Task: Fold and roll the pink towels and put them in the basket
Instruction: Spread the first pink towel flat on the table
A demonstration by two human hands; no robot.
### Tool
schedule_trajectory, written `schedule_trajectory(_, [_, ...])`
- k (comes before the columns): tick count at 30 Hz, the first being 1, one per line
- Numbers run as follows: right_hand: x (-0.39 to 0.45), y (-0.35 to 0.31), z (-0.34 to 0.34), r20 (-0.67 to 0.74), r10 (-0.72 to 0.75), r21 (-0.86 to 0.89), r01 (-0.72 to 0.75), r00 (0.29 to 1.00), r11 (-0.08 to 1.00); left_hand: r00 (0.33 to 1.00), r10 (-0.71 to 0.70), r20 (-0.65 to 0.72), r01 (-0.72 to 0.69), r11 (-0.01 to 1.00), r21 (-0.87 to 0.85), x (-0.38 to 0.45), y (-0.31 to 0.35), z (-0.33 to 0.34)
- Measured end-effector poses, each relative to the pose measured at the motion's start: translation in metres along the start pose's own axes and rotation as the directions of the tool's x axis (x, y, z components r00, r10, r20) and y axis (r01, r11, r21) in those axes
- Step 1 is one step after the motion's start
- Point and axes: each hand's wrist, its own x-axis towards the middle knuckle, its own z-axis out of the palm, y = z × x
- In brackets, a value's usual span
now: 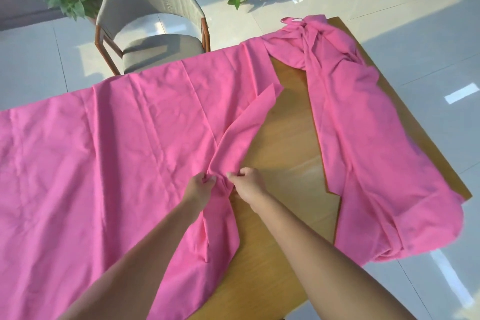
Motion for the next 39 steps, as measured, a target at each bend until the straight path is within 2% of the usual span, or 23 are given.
schedule_trajectory(4, [0.003, 0.009, 0.012, -0.174, 0.029, 0.168, 0.001, 0.984, 0.986, 1.000, -0.003, 0.005, 0.003, 1.000, -0.012, -0.002, 0.001, -0.001])
schedule_trajectory(7, [-0.004, 0.015, 0.006, -0.200, 0.050, 0.194, -0.011, 0.979, 0.981, 1.000, 0.003, 0.025, -0.003, 1.000, -0.005, -0.003, 0.002, -0.001])
schedule_trajectory(12, [-0.012, 0.021, -0.002, -0.126, 0.037, 0.264, -0.002, 0.991, 0.965, 0.999, -0.011, 0.049, 0.010, 1.000, 0.019, -0.001, 0.001, -0.002])
schedule_trajectory(15, [-0.012, 0.018, -0.001, -0.106, 0.097, 0.388, -0.049, 0.990, 0.920, 0.999, -0.008, 0.048, 0.008, 1.000, 0.000, 0.001, -0.002, -0.003])
schedule_trajectory(22, [-0.011, 0.017, 0.004, -0.053, 0.139, 0.507, -0.093, 0.989, 0.857, 0.998, 0.004, 0.062, -0.002, 1.000, -0.020, -0.001, -0.006, -0.010])
schedule_trajectory(27, [-0.013, 0.012, 0.010, 0.055, 0.115, 0.603, -0.125, 0.992, 0.788, 0.999, 0.030, 0.022, -0.029, 0.997, -0.071, 0.000, -0.006, -0.014])
schedule_trajectory(29, [-0.015, 0.009, 0.014, 0.096, 0.091, 0.504, -0.127, 0.991, 0.854, 0.999, 0.037, -0.020, -0.038, 0.995, -0.090, 0.001, -0.005, -0.020])
schedule_trajectory(31, [-0.019, 0.010, 0.018, 0.140, 0.090, 0.237, -0.122, 0.986, 0.964, 0.997, 0.037, -0.066, -0.044, 0.994, -0.101, 0.004, -0.005, -0.028])
schedule_trajectory(33, [-0.027, 0.013, 0.021, 0.244, 0.148, 0.052, -0.165, 0.958, 0.985, 0.994, 0.048, -0.095, -0.057, 0.993, -0.098, 0.005, -0.005, -0.037])
schedule_trajectory(37, [-0.048, 0.029, 0.027, 0.491, 0.323, -0.080, -0.327, 0.809, 0.942, 0.994, 0.059, -0.088, -0.068, 0.991, -0.113, 0.005, -0.007, -0.049])
schedule_trajectory(39, [-0.056, 0.039, 0.030, 0.547, 0.357, -0.017, -0.417, 0.757, 0.909, 0.996, 0.069, -0.064, -0.075, 0.992, -0.101, 0.004, -0.011, -0.051])
